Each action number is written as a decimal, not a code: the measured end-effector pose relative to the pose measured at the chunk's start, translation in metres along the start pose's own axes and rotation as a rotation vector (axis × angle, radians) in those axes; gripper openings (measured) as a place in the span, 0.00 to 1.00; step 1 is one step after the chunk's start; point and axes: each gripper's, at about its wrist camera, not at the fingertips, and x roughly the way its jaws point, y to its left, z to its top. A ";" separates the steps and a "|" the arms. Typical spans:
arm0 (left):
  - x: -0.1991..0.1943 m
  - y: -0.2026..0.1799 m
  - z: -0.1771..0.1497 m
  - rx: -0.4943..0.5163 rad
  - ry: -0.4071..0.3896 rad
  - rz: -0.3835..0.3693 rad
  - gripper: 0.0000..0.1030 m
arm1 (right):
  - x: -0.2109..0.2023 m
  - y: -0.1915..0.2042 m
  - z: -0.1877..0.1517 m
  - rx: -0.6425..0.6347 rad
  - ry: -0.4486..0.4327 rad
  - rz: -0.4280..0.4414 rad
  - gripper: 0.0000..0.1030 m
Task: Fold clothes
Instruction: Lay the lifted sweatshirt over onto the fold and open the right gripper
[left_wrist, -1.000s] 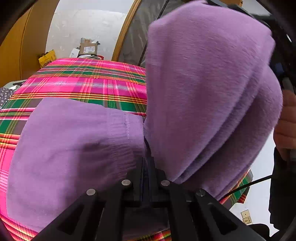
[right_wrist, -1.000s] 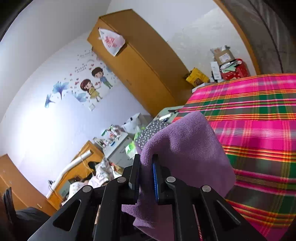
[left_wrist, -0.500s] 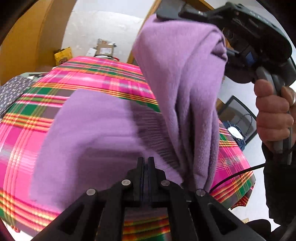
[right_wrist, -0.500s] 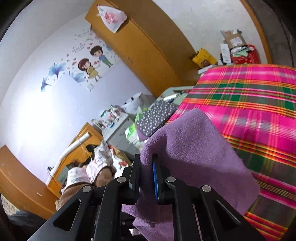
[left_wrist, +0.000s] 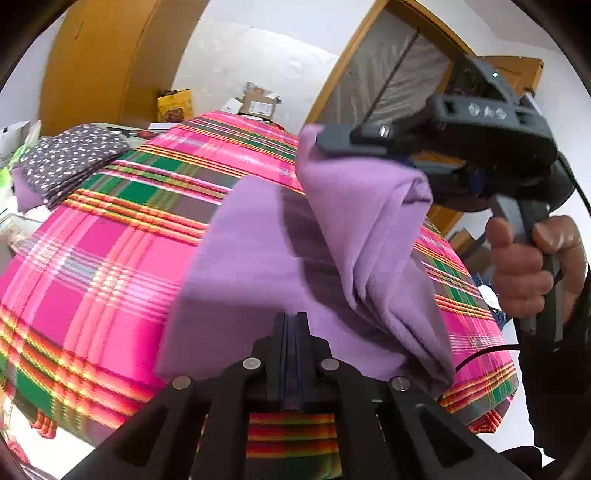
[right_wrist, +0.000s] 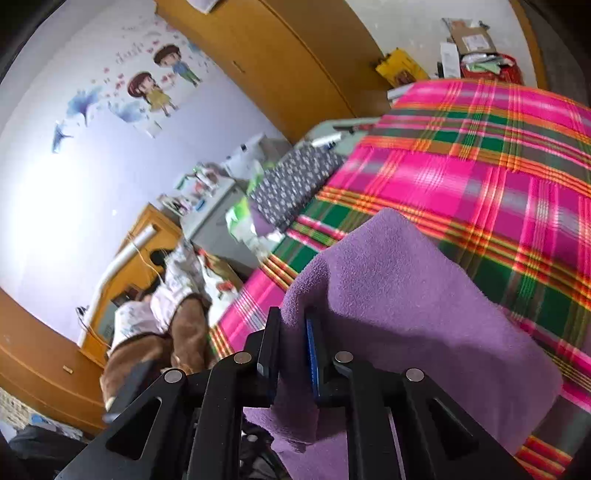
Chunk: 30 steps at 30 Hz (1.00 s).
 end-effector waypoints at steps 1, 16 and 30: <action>-0.002 0.004 0.000 -0.007 -0.003 0.006 0.02 | 0.006 -0.001 0.000 0.003 0.014 -0.007 0.14; -0.027 0.044 0.010 -0.098 -0.097 0.016 0.17 | 0.031 -0.001 -0.011 0.052 0.070 0.026 0.35; -0.022 0.008 0.023 0.067 -0.143 -0.030 0.37 | -0.056 -0.050 -0.067 0.190 -0.152 0.078 0.37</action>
